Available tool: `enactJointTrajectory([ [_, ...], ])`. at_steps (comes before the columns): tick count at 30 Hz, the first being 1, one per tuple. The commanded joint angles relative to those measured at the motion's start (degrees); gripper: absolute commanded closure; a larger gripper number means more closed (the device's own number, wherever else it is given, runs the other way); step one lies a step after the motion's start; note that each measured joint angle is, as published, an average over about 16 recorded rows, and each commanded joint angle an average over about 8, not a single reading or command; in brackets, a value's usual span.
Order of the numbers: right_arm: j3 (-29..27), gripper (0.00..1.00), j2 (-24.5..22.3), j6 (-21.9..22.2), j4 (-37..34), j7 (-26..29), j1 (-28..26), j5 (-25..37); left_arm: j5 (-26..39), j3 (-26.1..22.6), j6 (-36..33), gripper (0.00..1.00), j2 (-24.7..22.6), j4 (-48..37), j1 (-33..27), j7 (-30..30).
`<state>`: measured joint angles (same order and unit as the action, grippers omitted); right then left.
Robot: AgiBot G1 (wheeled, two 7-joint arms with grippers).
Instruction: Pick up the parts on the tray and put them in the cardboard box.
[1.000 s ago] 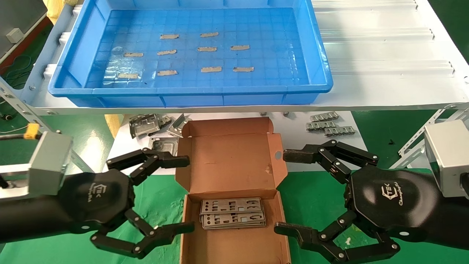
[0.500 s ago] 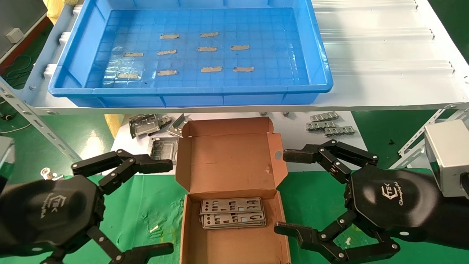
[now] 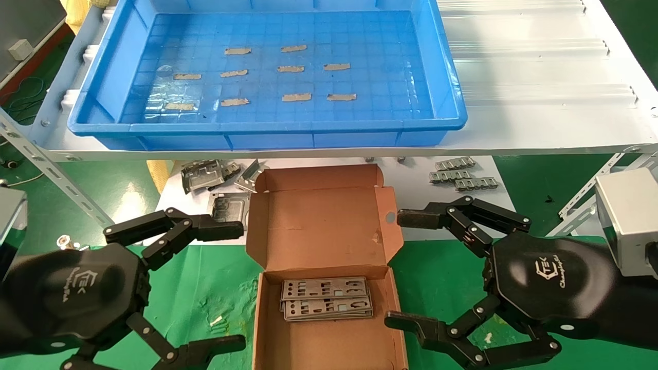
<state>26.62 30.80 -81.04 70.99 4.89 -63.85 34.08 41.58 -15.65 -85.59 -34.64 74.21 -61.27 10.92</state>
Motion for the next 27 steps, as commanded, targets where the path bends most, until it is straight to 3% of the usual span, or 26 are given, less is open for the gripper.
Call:
enactJointTrajectory([
  [1,0.00,0.00,0.00,0.00,0.00,0.00,0.00,0.00,0.05,-0.09,-0.02,0.00,-0.09,-0.16,-0.07,-0.04],
  [27,0.00,0.00,0.00,0.00,0.00,0.00,0.00,0.00,0.31,-0.41,-0.11,0.00,-0.43,-0.77,-0.31,-0.25],
])
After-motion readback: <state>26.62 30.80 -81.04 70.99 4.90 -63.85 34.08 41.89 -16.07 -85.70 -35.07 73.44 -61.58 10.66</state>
